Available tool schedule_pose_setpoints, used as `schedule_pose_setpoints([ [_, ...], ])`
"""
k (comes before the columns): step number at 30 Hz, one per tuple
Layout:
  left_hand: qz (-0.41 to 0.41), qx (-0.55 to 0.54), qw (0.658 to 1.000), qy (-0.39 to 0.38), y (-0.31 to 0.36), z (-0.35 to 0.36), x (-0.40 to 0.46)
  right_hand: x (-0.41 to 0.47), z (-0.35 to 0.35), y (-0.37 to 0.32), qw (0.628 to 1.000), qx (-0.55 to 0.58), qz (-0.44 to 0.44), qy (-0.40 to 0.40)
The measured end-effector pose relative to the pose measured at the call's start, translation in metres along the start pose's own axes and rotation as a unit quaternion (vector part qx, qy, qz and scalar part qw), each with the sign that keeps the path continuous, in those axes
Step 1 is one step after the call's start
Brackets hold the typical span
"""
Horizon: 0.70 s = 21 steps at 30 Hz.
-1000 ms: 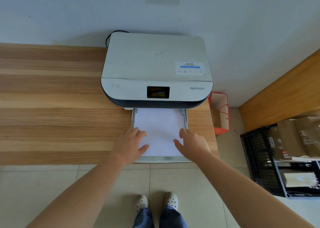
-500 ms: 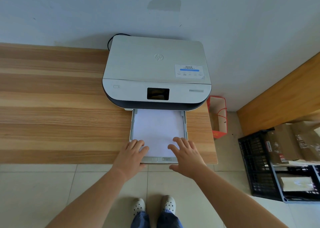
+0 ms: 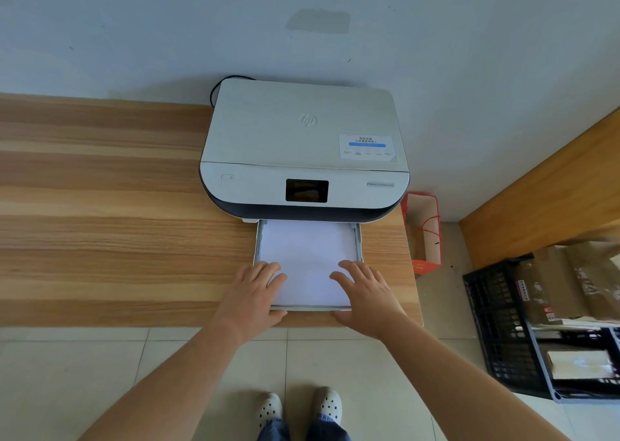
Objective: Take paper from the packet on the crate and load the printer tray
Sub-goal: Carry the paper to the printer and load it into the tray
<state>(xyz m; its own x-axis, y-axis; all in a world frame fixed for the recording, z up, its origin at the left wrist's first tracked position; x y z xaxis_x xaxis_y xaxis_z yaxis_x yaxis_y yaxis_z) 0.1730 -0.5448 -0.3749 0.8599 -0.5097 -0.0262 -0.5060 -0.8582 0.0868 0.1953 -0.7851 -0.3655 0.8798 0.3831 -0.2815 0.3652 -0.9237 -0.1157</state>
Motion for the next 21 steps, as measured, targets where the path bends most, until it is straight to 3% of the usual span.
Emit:
schedule_pose_setpoints([
  [13,-0.038,0.024,0.999,-0.025,-0.016,-0.003,0.022,0.026,-0.011,0.005,1.0,-0.014,0.003,0.013],
  [21,-0.072,0.041,0.996,-0.041,-0.028,-0.006,0.047,0.053,-0.019,0.01,0.995,-0.081,0.019,0.052],
])
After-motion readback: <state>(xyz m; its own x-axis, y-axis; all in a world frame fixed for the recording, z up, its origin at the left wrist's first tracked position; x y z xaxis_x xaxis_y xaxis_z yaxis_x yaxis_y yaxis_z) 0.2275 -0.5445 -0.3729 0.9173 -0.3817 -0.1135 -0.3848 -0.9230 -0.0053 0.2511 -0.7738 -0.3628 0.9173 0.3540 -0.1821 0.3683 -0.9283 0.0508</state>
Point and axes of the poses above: each hand's wrist, its own x-axis towards the middle knuckle, its own z-axis out of the palm, y = z × x, the point moved 2 cm from there along x, towards the middle knuckle, and after that the axes turned 6 degrees about z, right-handed, at the moved point
